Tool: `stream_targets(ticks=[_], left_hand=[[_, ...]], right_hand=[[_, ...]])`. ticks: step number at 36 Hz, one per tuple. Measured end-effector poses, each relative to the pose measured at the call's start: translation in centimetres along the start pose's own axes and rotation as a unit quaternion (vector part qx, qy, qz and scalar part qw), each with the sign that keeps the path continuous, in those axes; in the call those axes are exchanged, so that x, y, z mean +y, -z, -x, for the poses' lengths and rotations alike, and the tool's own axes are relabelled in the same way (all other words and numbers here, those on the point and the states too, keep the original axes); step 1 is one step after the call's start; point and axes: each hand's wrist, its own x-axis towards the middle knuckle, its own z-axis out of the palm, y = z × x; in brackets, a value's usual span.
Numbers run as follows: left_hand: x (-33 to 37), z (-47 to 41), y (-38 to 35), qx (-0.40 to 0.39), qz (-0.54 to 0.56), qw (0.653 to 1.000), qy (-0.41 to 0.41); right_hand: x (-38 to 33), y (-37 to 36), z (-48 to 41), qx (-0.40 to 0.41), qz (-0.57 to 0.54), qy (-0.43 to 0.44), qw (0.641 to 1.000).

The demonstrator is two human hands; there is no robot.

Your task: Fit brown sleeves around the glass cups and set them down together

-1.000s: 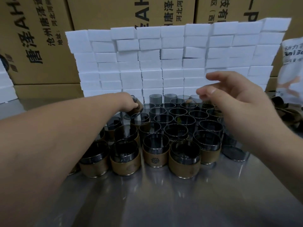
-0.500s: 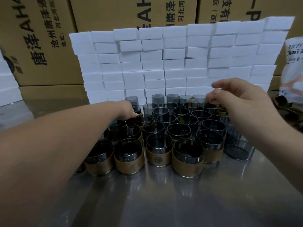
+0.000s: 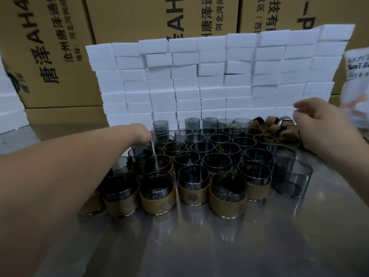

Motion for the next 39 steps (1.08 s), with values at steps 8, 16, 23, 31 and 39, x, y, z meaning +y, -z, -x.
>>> stream_targets(ticks=[8,16,23,31,39], left_hand=[[-0.4,-0.5,-0.6,-0.017,-0.029,0.999,-0.003],[0.2,-0.4,-1.5,0.013,0.063,0.997,0.038],[0.3,0.1,-1.0,0.154,0.156,0.975,0.036],[4.2,4.1,-0.4,0.407,0.445,0.797,-0.030],[9.2,12.2,-1.2,0.416,0.489,0.749,-0.165]], right_hand=[[6.5,-0.9,-2.0,-0.160,0.241,-0.088,0.953],[10.6,-2.1,-1.8,-0.200,0.267,-0.120,0.935],[11.4,-2.5,-0.6,-0.188,0.261,-0.099,0.942],[11.2,-2.7,0.1,-0.190,0.236,-0.076,0.950],[10.9,-2.7,0.5,-0.177,0.216,-0.074,0.957]])
